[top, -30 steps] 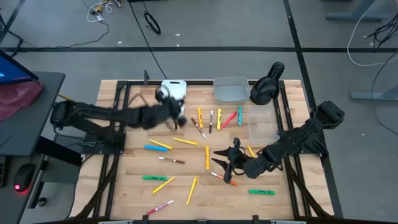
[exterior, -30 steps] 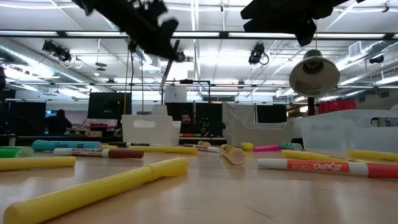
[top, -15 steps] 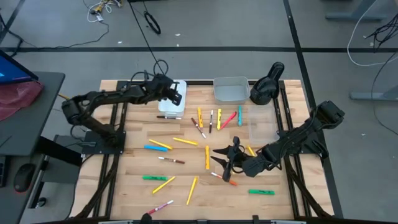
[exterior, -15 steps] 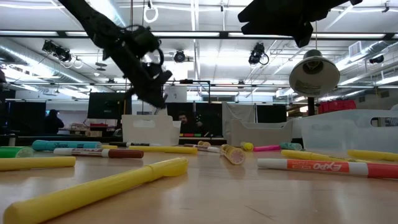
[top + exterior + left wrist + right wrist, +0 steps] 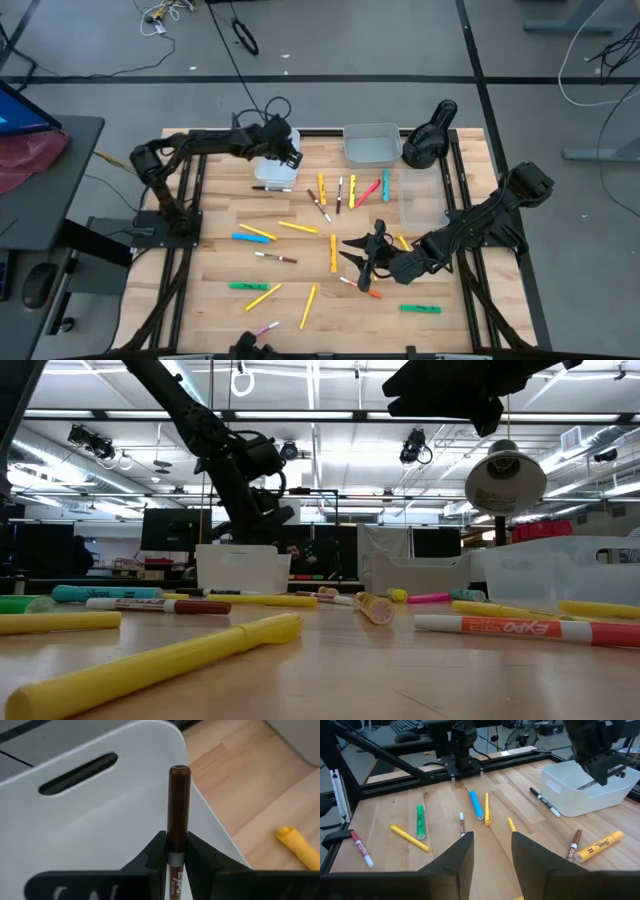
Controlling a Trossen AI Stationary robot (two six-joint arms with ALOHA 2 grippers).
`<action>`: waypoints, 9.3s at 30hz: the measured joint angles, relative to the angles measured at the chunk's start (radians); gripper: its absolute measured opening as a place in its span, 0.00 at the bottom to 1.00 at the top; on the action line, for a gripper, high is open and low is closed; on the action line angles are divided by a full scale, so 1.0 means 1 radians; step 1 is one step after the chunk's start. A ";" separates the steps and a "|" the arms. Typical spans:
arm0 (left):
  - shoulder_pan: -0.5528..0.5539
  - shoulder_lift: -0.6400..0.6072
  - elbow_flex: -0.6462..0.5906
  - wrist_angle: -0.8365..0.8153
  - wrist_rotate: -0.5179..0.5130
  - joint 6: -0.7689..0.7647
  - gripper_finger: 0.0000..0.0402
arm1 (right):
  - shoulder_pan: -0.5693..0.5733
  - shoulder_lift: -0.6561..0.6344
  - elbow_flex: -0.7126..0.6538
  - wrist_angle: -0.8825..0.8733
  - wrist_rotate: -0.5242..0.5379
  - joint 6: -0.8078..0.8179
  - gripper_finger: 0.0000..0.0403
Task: Pick & Place Markers
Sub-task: Put the brown marker pen into the white bin, then put the yellow pen into the transparent bin, then put the yellow highlighter pen into the gray bin
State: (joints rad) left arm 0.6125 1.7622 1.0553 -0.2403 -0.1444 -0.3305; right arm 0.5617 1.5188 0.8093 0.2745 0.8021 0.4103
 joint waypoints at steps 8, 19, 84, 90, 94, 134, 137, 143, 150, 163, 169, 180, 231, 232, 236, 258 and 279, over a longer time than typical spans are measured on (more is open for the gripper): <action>0.008 0.009 0.005 -0.060 -0.011 0.000 0.15 | 0.001 0.000 0.000 0.000 -0.002 0.000 0.33; 0.010 0.047 0.004 -0.077 -0.019 0.001 0.17 | 0.001 0.000 0.000 0.000 -0.002 0.004 0.33; -0.974 -0.092 -0.541 1.217 -0.375 0.106 0.36 | 0.032 0.265 0.002 -0.606 -0.144 0.679 0.47; -0.974 -0.092 -0.542 1.215 -0.375 0.107 0.36 | 0.034 0.266 0.003 -0.635 -0.153 0.697 0.38; -0.974 -0.092 -0.542 1.215 -0.375 0.107 0.36 | 0.033 0.265 0.003 -0.648 -0.172 0.701 0.25; -0.975 -0.092 -0.542 1.208 -0.374 0.117 0.36 | 0.043 0.126 -0.174 -0.469 -0.261 0.576 0.38; -0.975 -0.092 -0.542 1.208 -0.375 0.117 0.36 | 0.058 0.123 -0.218 -0.406 -0.241 0.549 0.32; -0.975 -0.092 -0.542 1.209 -0.374 0.117 0.36 | 0.084 0.121 -0.285 -0.371 -0.218 0.594 0.09; -0.975 -0.092 -0.542 1.211 -0.375 0.114 0.36 | 0.095 0.116 -0.218 -0.408 -0.192 0.528 0.07; -0.974 -0.092 -0.542 1.215 -0.375 0.114 0.36 | -0.039 0.021 0.303 -1.366 -0.171 0.795 0.06; -0.974 -0.092 -0.542 1.213 -0.375 0.115 0.36 | -0.227 -0.036 0.345 -1.744 -0.373 0.965 0.06; -0.975 -0.092 -0.542 1.208 -0.375 0.117 0.36 | -0.607 -0.157 0.047 -1.507 -0.467 0.705 0.06; -0.992 -0.019 -0.075 0.468 -0.500 0.112 0.26 | 0.052 -0.435 -0.080 -0.498 -0.187 0.251 0.29; -0.995 -0.004 -0.036 0.402 -0.524 0.104 0.25 | 0.100 -0.409 -0.094 -0.394 -0.180 0.177 0.28; -0.997 0.048 0.086 0.205 -0.536 0.065 0.22 | 0.247 -0.283 -0.139 -0.084 -0.160 -0.024 0.24; -0.890 0.302 0.233 0.113 -0.371 -0.408 0.73 | 0.328 -0.035 -0.157 0.097 -0.030 -0.090 0.13; -0.883 0.342 0.294 -0.170 -0.272 -0.549 0.37 | 0.330 -0.035 -0.156 0.077 -0.032 -0.094 0.13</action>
State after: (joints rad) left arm -0.2707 2.1044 1.3491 -0.4099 -0.4164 -0.8791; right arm 0.8917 1.4834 0.6533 0.3517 0.7700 0.3161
